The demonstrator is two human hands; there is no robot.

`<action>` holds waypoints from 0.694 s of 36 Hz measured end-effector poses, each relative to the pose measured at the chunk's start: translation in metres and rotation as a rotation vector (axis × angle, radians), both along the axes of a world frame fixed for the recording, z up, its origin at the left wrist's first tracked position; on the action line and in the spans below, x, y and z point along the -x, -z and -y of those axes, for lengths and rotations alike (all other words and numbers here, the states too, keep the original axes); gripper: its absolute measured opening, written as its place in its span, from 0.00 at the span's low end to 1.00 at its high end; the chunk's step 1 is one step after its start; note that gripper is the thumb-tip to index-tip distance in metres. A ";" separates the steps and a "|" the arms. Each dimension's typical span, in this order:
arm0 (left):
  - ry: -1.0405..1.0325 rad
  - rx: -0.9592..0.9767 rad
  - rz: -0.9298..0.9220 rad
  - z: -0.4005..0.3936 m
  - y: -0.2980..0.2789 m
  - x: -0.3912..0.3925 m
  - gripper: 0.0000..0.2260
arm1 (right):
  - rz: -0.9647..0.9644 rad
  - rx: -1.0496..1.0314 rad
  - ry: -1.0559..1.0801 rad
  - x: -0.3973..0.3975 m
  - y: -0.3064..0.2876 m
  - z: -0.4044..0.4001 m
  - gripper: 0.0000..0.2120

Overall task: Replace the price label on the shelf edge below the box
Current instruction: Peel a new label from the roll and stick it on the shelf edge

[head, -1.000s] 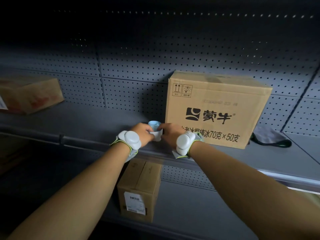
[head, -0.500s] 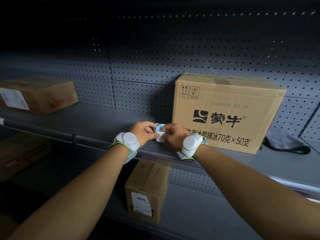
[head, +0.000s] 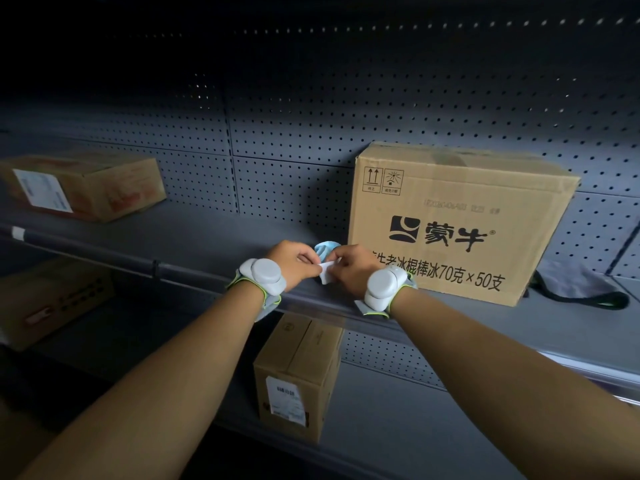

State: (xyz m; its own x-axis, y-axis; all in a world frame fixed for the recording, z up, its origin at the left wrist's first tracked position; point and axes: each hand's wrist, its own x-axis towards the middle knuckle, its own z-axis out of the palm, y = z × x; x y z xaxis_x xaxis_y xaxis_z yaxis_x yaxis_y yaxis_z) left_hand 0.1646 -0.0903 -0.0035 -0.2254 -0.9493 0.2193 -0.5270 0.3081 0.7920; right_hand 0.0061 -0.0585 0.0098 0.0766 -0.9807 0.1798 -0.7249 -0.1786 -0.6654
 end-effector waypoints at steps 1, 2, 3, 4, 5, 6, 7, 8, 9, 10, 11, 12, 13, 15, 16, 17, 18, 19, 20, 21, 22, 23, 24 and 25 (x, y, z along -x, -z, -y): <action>0.000 -0.002 -0.012 0.000 0.000 0.000 0.07 | 0.015 0.006 -0.005 0.000 0.000 -0.001 0.07; 0.000 -0.003 -0.022 0.000 0.001 0.001 0.07 | 0.043 0.010 -0.013 -0.001 0.000 -0.002 0.07; -0.001 -0.009 -0.034 -0.001 0.001 0.002 0.07 | 0.074 0.012 -0.022 -0.001 0.000 -0.003 0.07; 0.000 -0.014 -0.049 -0.001 0.001 0.002 0.06 | 0.102 0.011 -0.026 -0.002 -0.001 -0.004 0.07; 0.000 -0.019 -0.065 -0.002 0.001 0.003 0.06 | 0.124 0.008 -0.028 -0.002 -0.001 -0.005 0.06; 0.002 -0.020 -0.078 -0.003 0.001 0.003 0.05 | 0.138 0.005 -0.029 -0.002 -0.001 -0.005 0.06; 0.005 -0.020 -0.092 -0.003 0.000 0.004 0.04 | 0.143 0.002 -0.032 -0.002 -0.001 -0.005 0.06; 0.010 -0.021 -0.110 -0.004 0.000 0.004 0.04 | 0.138 -0.003 -0.030 -0.002 -0.001 -0.004 0.06; 0.015 -0.023 -0.130 -0.005 -0.002 0.005 0.05 | 0.133 -0.009 -0.027 -0.001 -0.001 -0.004 0.06; 0.017 -0.025 -0.149 -0.006 -0.002 0.005 0.06 | 0.134 -0.016 -0.021 -0.001 -0.001 -0.003 0.06; 0.019 -0.030 -0.166 -0.007 -0.003 0.004 0.06 | 0.142 -0.020 -0.016 -0.001 -0.001 -0.002 0.06; 0.022 -0.038 -0.184 -0.007 -0.004 0.004 0.07 | 0.152 -0.017 -0.008 -0.001 -0.001 -0.002 0.06; 0.025 -0.049 -0.202 -0.007 -0.004 0.004 0.08 | 0.161 -0.010 -0.002 -0.001 -0.001 -0.002 0.06; 0.035 -0.079 -0.229 -0.006 -0.004 0.002 0.10 | 0.177 -0.005 0.010 0.000 -0.001 -0.002 0.06; 0.044 -0.095 -0.239 -0.006 -0.004 0.001 0.11 | 0.186 -0.003 0.018 0.001 0.000 -0.002 0.06; 0.051 -0.108 -0.249 -0.005 -0.004 0.000 0.12 | 0.191 0.003 0.025 0.002 0.002 -0.001 0.06; 0.053 -0.116 -0.260 -0.005 -0.003 -0.001 0.12 | 0.192 0.008 0.037 0.002 0.004 0.001 0.06; 0.049 -0.120 -0.269 -0.005 -0.003 -0.001 0.13 | 0.191 0.011 0.050 0.003 0.005 0.002 0.06; 0.040 -0.120 -0.275 -0.005 -0.003 -0.002 0.13 | 0.184 0.013 0.065 0.004 0.007 0.005 0.07; 0.028 -0.118 -0.279 -0.004 -0.002 -0.003 0.14 | 0.176 0.012 0.082 0.004 0.008 0.007 0.07; 0.015 -0.113 -0.278 -0.004 -0.001 -0.004 0.14 | 0.167 0.008 0.103 0.005 0.008 0.009 0.08; 0.003 -0.107 -0.275 -0.003 -0.001 -0.005 0.15 | 0.154 0.001 0.128 0.006 0.009 0.012 0.08; -0.009 -0.102 -0.271 -0.003 0.000 -0.007 0.16 | 0.138 -0.008 0.153 0.007 0.009 0.013 0.08; -0.018 -0.096 -0.268 -0.002 0.000 -0.008 0.16 | 0.117 -0.017 0.174 0.009 0.008 0.014 0.08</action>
